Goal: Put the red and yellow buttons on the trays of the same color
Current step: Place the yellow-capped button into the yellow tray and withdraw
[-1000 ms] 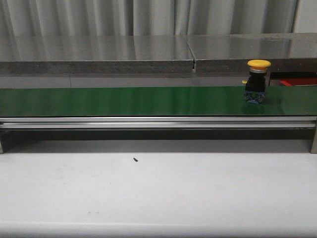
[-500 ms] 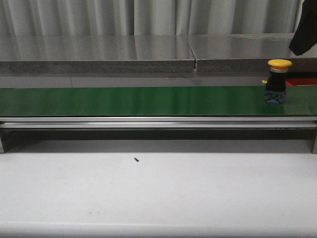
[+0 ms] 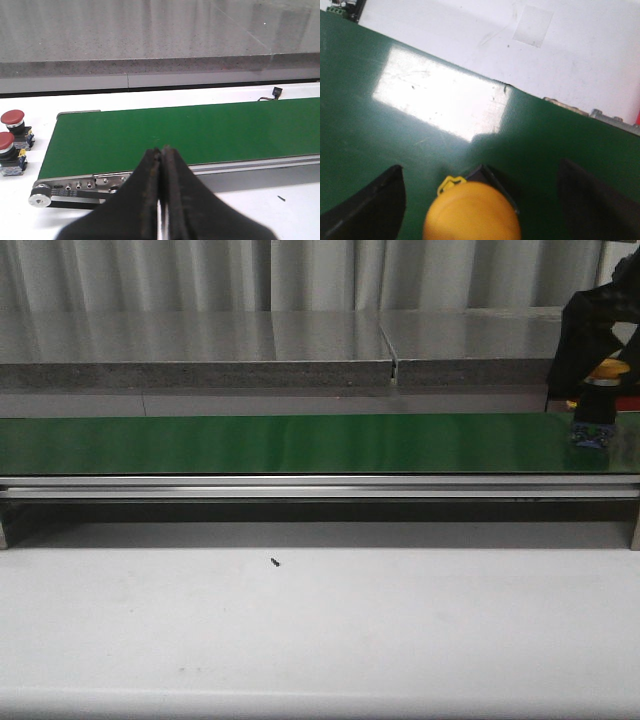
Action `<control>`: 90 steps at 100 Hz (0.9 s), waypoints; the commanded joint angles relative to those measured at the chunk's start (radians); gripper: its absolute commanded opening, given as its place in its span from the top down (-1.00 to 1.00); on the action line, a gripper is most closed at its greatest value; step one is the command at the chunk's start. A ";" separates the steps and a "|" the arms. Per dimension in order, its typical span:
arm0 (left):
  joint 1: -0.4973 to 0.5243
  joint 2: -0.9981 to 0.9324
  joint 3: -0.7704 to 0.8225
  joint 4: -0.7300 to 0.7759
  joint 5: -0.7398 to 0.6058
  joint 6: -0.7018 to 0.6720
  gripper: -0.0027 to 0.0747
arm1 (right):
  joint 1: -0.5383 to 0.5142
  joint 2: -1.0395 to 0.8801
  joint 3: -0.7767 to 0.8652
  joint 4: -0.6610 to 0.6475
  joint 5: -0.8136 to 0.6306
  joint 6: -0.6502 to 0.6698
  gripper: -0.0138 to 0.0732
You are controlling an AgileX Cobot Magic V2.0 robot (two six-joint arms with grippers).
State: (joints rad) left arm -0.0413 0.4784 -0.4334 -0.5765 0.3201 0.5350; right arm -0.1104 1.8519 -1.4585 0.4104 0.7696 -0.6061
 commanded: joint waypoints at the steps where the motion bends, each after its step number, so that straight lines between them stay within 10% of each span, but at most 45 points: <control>1: -0.009 0.005 -0.027 -0.023 -0.067 -0.004 0.98 | -0.008 -0.015 -0.052 -0.007 0.000 0.024 -0.62; 28: -0.009 0.005 -0.027 -0.023 -0.067 -0.004 0.98 | -0.013 -0.006 -0.091 -0.146 0.108 0.118 0.48; 90: -0.009 0.005 -0.027 -0.023 -0.067 -0.004 0.98 | -0.242 -0.383 0.266 -0.148 0.127 0.280 0.51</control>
State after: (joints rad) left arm -0.0413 0.4784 -0.4334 -0.5765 0.3201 0.5350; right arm -0.3047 1.5512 -1.2452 0.2573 0.9506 -0.3664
